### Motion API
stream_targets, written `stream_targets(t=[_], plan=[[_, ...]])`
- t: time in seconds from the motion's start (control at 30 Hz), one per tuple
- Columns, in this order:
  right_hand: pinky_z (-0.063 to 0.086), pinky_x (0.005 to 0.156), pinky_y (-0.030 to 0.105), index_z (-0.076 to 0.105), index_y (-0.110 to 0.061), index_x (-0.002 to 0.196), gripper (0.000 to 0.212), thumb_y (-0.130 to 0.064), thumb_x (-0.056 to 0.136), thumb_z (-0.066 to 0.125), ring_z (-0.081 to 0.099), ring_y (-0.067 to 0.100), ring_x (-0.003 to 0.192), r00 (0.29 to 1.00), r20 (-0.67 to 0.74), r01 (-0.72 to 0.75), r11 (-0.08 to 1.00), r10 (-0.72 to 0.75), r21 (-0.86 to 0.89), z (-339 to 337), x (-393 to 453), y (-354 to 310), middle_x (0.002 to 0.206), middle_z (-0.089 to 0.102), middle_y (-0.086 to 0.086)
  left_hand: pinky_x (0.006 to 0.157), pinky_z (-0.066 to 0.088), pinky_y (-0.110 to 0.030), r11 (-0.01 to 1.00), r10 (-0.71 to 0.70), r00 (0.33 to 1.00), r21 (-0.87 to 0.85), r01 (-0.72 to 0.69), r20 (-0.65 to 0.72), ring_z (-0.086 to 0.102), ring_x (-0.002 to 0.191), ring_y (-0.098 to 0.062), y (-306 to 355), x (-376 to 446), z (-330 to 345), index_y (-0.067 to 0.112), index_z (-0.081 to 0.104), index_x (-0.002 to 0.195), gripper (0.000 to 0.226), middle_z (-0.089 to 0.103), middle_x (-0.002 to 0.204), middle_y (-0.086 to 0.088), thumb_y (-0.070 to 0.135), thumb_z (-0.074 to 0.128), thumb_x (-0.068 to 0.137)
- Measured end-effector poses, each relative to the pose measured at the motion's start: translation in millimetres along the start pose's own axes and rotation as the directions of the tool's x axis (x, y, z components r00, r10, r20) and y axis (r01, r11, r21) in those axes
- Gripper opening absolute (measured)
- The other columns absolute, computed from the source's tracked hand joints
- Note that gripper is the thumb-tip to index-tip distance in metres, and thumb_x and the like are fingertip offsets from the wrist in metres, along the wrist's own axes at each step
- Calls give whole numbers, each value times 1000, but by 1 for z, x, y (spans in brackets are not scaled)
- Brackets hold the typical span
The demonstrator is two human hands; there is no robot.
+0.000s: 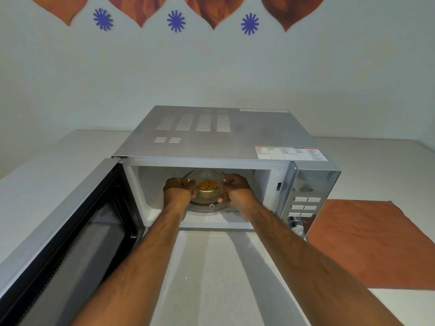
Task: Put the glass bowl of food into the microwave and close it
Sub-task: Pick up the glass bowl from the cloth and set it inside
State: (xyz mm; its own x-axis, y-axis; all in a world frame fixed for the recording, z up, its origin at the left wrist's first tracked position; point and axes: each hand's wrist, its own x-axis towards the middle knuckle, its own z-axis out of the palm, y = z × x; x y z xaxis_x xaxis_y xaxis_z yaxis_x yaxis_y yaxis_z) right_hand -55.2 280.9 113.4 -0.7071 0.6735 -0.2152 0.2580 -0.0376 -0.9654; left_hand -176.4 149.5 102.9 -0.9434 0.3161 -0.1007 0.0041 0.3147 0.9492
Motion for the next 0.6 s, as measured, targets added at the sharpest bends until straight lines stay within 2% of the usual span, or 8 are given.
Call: stream_targets(t=[0.13, 0.2, 0.3, 0.37, 0.43, 0.5, 0.57, 0.6], plan=[[47, 45, 21, 58, -23, 125, 23, -15, 105, 49, 71, 13, 52, 1000, -2, -15, 997, 14, -72, 1, 0, -11, 101, 75, 7, 77, 54, -33, 1000, 16, 1000, 26, -17, 9, 68, 61, -21, -1, 10, 5, 9, 78, 70, 35, 75, 66, -7, 32, 70, 95], [47, 49, 23, 57, -24, 122, 20, -17, 106, 47, 71, 15, 57, 1000, -7, -16, 995, 15, -102, 2, 1, -14, 102, 75, 7, 75, 50, -30, 998, 28, 999, 50, -29, 14, 66, 62, -21, -1, 11, 7, 9, 78, 71, 40, 75, 67, -7, 37, 66, 97], [46, 49, 25, 58, -21, 129, 27, -19, 107, 44, 70, 18, 60, 1000, -17, -12, 993, 10, -116, 4, 0, -13, 95, 74, 6, 69, 44, -28, 999, 39, 999, 30, -40, 34, 66, 68, -24, -1, 9, 7, 10, 78, 78, 38, 75, 72, -7, 39, 65, 98], [46, 49, 25, 55, -26, 129, 25, -22, 108, 43, 69, 18, 60, 1000, -19, 9, 995, -11, -96, 4, -3, -11, 89, 71, 2, 63, 42, -25, 999, 45, 998, 18, -46, 35, 66, 74, -23, -2, 6, 6, 8, 80, 90, 36, 77, 83, -9, 40, 66, 98], [43, 44, 22, 57, -21, 127, 24, -20, 107, 44, 65, 18, 55, 998, -26, 51, 997, -52, -54, 5, -8, -5, 82, 68, 2, 61, 43, -23, 998, 67, 997, 1, -67, 23, 67, 79, -23, -3, 4, 4, 5, 80, 104, 36, 79, 95, -12, 39, 67, 97], [42, 43, 21, 60, -12, 125, 24, -18, 106, 45, 61, 16, 50, 996, -36, 85, 996, -86, -33, 5, -12, 1, 72, 66, 4, 67, 49, -24, 997, 75, 997, -33, -75, -5, 70, 84, -25, -5, -2, 3, 8, 79, 110, 32, 79, 99, -11, 36, 68, 97], [45, 47, 26, 61, -23, 123, 22, -19, 105, 49, 61, 16, 52, 994, -31, 107, 992, -109, -61, 3, -19, 10, 69, 67, 5, 78, 55, -30, 993, 58, 998, -100, -61, -31, 72, 92, -25, -8, -12, 3, 14, 79, 112, 25, 79, 100, -7, 32, 71, 96], [47, 48, 28, 60, -28, 124, 23, -20, 105, 50, 61, 15, 54, 992, -23, 123, 989, -125, -83, 1, -24, 14, 69, 68, 5, 78, 55, -32, 991, 50, 998, -121, -54, -41, 71, 90, -23, -9, -20, 2, 16, 78, 112, 22, 79, 98, -4, 30, 72, 97]])
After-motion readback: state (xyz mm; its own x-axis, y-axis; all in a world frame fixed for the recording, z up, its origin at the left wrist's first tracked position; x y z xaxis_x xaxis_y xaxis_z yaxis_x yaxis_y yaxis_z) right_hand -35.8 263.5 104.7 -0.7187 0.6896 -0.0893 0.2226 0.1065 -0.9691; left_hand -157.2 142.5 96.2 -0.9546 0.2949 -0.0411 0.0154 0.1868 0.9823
